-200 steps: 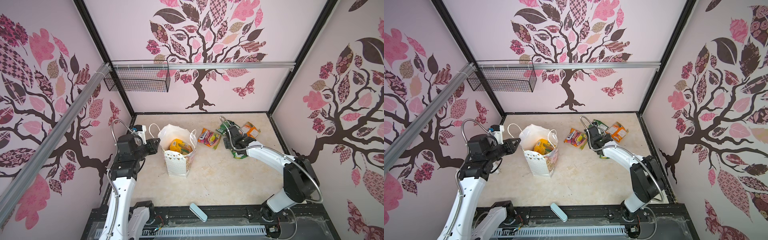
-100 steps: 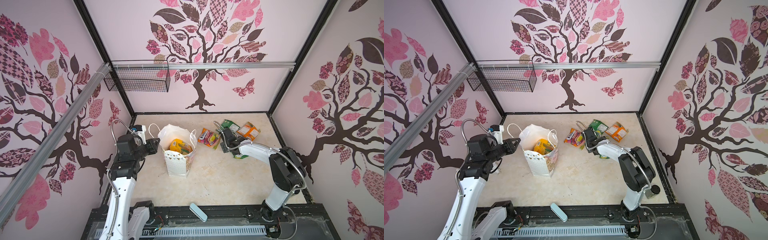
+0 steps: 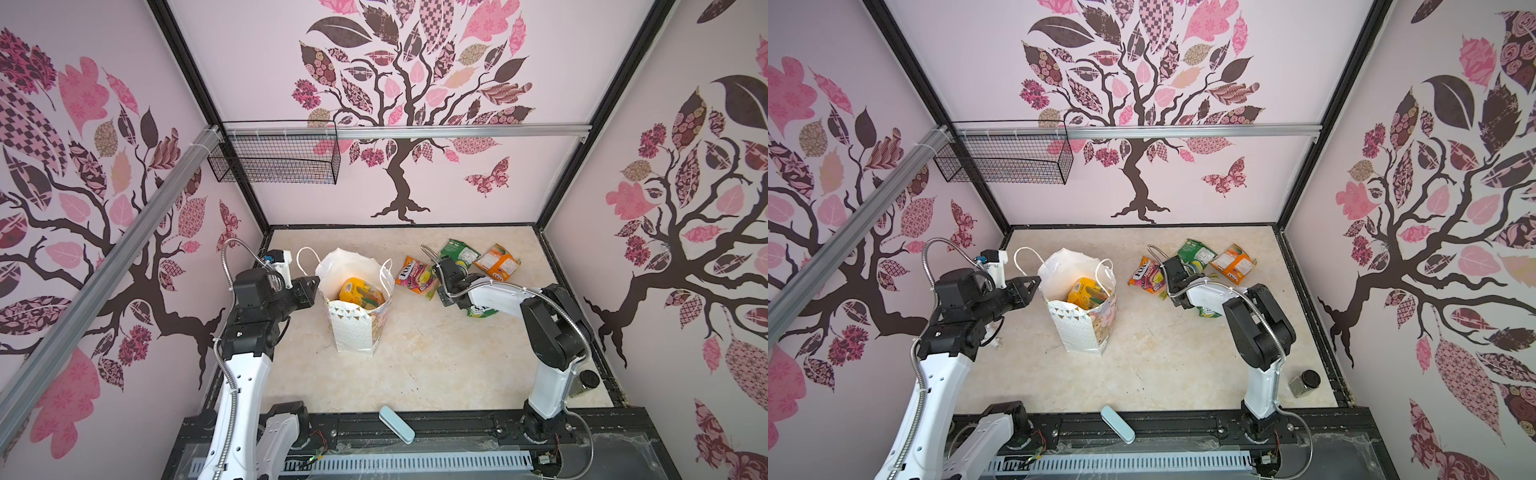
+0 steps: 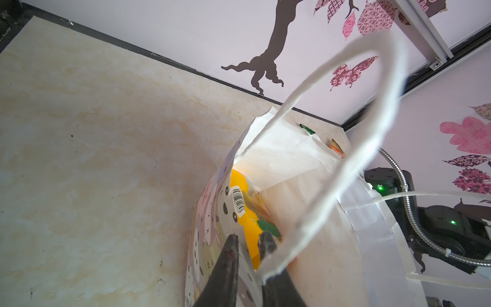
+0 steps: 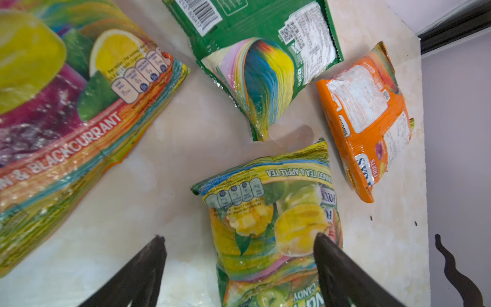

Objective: Place the snacks into the paper bag
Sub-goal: Pick up the snack from the middle-right of the table.

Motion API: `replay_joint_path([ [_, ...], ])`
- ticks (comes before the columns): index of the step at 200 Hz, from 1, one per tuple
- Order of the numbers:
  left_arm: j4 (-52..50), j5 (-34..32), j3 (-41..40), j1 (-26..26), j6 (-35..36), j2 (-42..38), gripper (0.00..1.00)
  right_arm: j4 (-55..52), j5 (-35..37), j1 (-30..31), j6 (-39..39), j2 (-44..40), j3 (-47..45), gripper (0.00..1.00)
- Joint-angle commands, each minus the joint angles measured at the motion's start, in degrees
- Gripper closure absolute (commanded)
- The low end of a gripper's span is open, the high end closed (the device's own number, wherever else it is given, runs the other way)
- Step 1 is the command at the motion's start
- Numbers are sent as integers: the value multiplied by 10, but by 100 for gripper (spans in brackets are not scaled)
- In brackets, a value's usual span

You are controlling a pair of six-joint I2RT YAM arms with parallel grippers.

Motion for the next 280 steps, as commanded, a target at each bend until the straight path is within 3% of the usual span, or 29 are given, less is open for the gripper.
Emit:
replay_joint_path([
  [1,11,7,-11,4,0,2,81,14,0,-8,-9,22,18,12],
  [158,10,9,-11,8,1,3,81,46,-4,-26,-20,67,19,31],
  [280,11,13,-12,8,0,-1,81,37,-27,-29,-2,49,18,88],
])
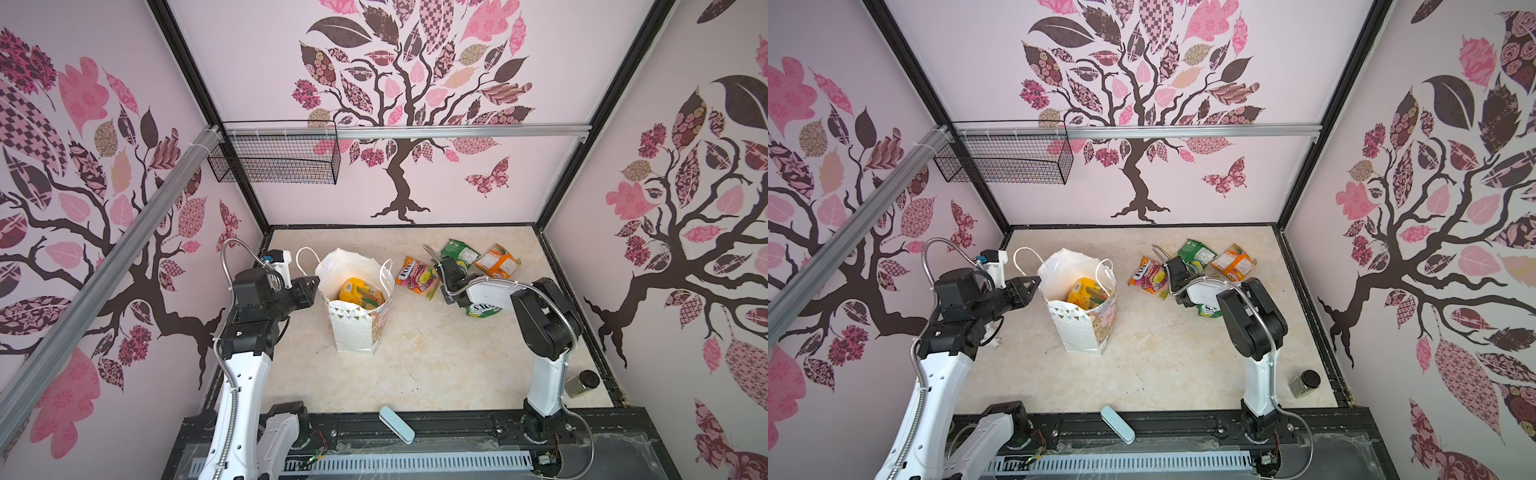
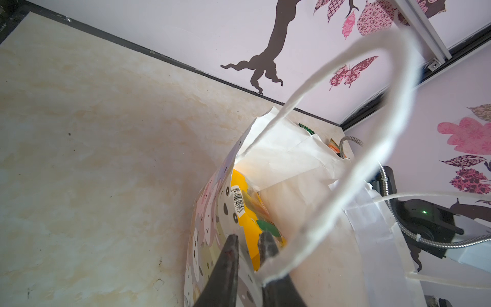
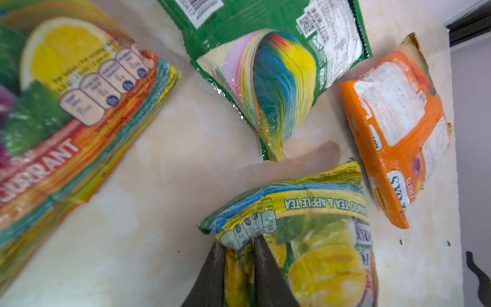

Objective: Place the snacks into the paper bag
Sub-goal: Pick up the snack from the middle-right of the table.

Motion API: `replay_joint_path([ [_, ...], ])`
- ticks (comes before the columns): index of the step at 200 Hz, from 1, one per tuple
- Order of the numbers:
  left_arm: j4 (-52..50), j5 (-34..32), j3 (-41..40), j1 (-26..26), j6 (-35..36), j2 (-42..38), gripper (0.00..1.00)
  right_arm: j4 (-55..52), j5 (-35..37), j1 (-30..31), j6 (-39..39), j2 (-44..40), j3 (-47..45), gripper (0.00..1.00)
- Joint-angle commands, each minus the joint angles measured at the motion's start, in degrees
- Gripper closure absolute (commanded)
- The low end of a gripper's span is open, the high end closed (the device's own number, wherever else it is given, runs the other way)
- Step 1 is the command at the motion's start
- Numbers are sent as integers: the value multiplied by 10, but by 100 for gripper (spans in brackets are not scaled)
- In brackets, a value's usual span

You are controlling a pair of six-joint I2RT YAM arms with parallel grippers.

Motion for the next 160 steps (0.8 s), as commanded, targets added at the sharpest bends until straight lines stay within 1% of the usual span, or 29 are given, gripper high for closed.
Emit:
replay_joint_path([
  [1,11,4,-13,2,0,-4,81,-11,-4,-4,8,4,12,88],
  [35,11,4,-14,3,0,-4,81,-11,-16,-5,19,-18,8,100],
  [89,12,5,-14,2,-1,-4,81,-8,-70,-10,42,-92,-13,100],
  [138,12,6,-14,2,-1,0,80,10,-153,-32,74,-180,-47,100],
  [160,14,8,-14,3,-2,1,81,24,-176,-40,82,-223,-63,100],
])
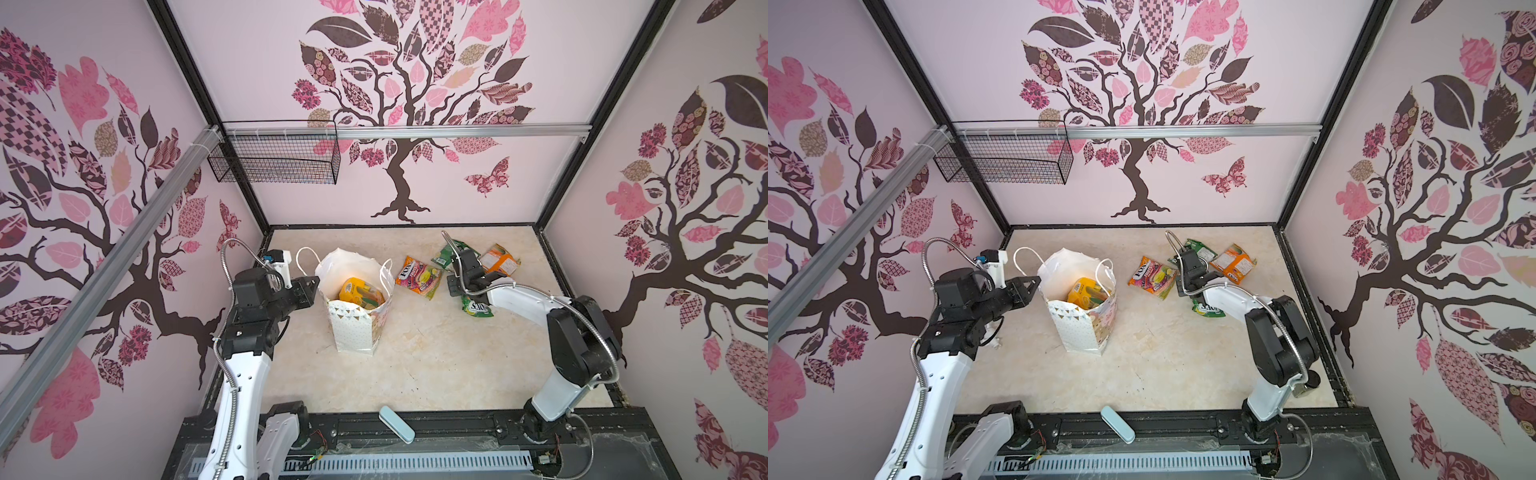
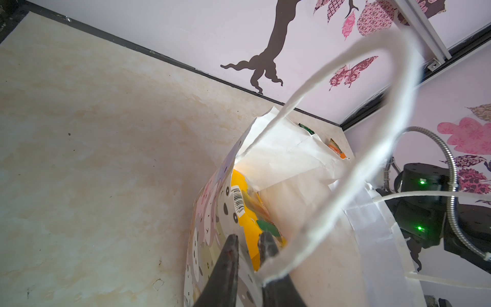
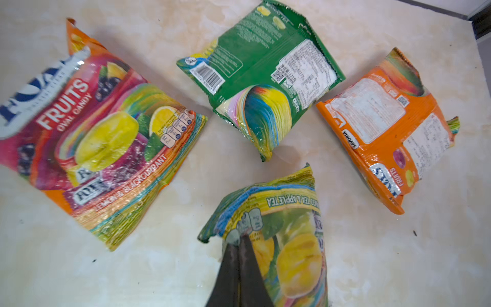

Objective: Place the snacks into the paper bag
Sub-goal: Pick up the snack from the middle-right of the table.

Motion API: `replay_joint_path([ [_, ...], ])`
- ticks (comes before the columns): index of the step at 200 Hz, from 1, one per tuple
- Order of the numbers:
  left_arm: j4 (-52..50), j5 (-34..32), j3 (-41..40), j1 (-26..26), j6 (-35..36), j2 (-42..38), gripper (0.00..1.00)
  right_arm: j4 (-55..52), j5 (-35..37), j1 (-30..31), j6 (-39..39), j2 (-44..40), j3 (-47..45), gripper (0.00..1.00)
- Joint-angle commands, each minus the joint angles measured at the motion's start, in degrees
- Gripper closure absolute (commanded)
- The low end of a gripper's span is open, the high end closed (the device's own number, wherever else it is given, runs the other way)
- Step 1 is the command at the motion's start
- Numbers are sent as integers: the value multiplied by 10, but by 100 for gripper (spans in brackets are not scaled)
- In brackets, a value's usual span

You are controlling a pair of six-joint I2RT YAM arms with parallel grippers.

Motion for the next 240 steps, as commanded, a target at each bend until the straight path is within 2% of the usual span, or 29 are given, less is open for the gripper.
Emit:
replay_joint_path([
  [1,13,8,-14,2,-1,1,81,22,-43,-12,21,-60,-10,100],
  [98,11,9,-12,2,0,6,81,64,-177,-30,63,-175,-15,100],
  [143,9,0,-13,2,1,2,81,51,-217,-31,68,-199,16,100],
  [240,10,8,-14,2,-1,1,81,104,-324,-31,100,-256,45,100],
])
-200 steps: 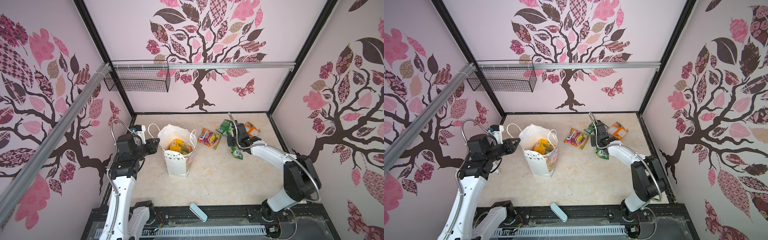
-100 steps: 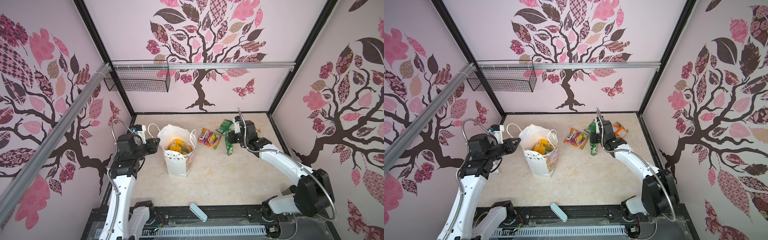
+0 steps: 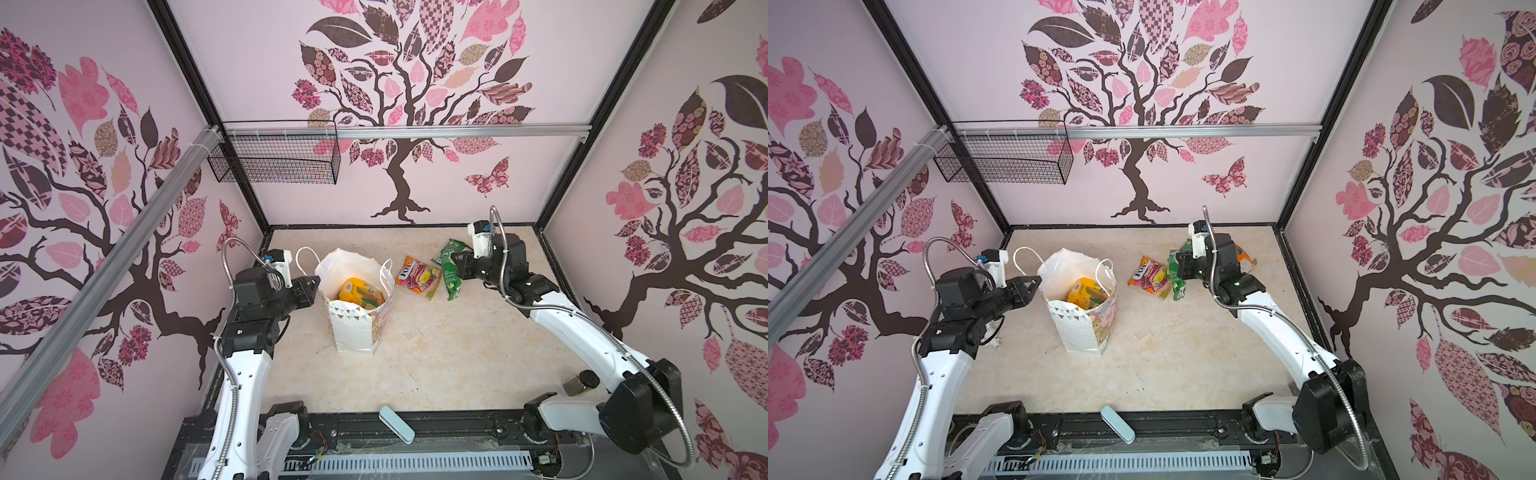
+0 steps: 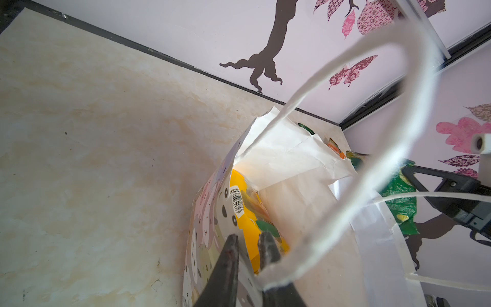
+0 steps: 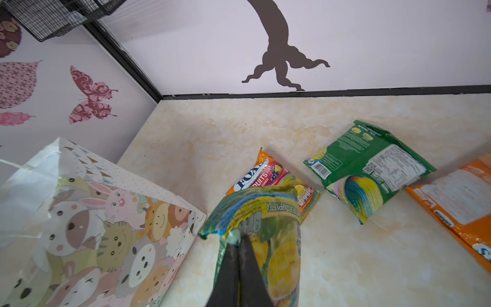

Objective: Place the snacks into the paper bag
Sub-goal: Pick up the snack from the middle-right of the table, then place the snack in the paper bag.

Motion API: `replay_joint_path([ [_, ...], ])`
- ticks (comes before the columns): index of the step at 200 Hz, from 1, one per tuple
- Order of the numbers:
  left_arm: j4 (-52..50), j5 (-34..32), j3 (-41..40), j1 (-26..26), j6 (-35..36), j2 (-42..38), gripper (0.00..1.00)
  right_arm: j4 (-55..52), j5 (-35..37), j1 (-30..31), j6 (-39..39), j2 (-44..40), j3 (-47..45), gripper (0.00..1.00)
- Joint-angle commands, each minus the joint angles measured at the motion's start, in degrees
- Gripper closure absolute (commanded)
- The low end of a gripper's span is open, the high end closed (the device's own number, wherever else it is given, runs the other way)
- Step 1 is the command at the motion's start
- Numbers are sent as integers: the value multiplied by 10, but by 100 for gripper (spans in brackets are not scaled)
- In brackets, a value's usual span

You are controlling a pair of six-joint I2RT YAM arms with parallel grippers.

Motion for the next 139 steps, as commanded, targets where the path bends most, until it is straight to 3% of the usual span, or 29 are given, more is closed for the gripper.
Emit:
replay_joint_path([
  [1,6,4,-14,3,0,-6,81,49,-39,-3,14,-41,47,100],
  [37,7,5,-14,2,0,-7,81,68,-73,9,36,-48,95,100],
  [68,9,5,-15,2,-1,-9,81,62,-24,60,7,-44,148,100],
  [117,8,9,-17,2,-2,-12,81,113,-33,99,27,-15,209,100],
  [139,11,10,-18,2,-4,-14,81,87,21,154,-32,8,263,100],
])
